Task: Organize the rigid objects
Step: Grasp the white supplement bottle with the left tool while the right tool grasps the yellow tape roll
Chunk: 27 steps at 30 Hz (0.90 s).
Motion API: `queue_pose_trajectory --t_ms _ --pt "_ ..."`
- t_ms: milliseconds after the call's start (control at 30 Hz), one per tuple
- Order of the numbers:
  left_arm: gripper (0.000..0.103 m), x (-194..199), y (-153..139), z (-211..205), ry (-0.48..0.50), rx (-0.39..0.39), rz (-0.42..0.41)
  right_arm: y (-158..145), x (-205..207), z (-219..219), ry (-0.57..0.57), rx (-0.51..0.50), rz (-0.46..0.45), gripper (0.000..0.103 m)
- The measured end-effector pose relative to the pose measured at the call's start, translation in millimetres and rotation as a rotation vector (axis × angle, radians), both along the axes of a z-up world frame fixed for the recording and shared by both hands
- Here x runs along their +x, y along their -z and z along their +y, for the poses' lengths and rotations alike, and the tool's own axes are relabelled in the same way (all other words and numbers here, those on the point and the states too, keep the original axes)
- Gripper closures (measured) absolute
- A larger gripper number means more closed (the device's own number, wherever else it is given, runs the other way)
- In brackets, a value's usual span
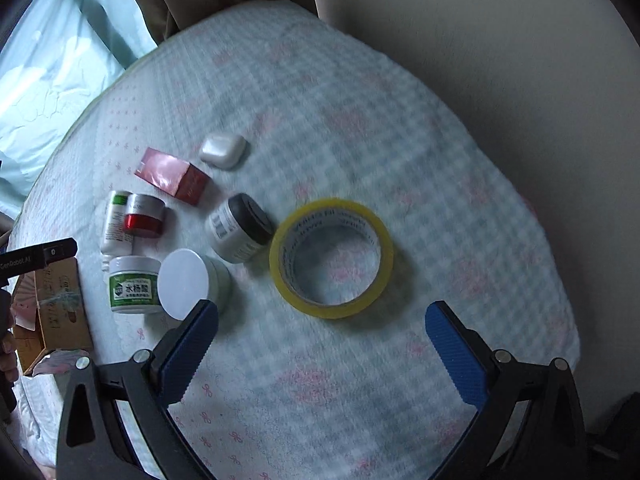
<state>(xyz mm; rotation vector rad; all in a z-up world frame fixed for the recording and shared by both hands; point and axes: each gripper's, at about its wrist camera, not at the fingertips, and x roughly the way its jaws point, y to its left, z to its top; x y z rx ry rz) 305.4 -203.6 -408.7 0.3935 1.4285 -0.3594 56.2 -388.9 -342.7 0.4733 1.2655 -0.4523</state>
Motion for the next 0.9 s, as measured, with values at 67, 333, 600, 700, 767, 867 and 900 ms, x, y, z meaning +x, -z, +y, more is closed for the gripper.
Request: queue_pose_trajectory --t_ms 67,333,600,700,767,867,900 --pt "0.006 7.5 19.6 -1.1 0.003 0.013 0.026 20.1 2.1 1.8 0.0 0.011 0.035 0.0" --pt "0.007 24.9 67.4 -13.8 0.042 0.063 0.075 67.6 18.9 -12.3 0.013 0.042 0.081 0.0" --pt "0.015 43.0 83.6 -25.0 0.096 0.065 0.106 83.9 35.0 -39.7 0.069 0.04 0.143 0.0" --pt "0.026 49.2 86.8 -32.2 0.114 0.059 0.122 86.2 40.5 -49.1 0.074 0.05 0.157 0.0" --pt "0.035 53.4 86.2 -38.5 0.126 0.049 0.139 85.8 44.3 -54.1 0.081 0.066 0.158 0.0" --pt "0.048 57.0 80.5 -56.0 0.15 0.05 0.15 91.1 50.2 -55.1 0.088 0.047 0.165 0.0" --pt "0.052 57.7 84.1 -65.4 0.157 0.054 0.149 89.1 51.2 -54.1 0.093 0.038 0.162 0.0"
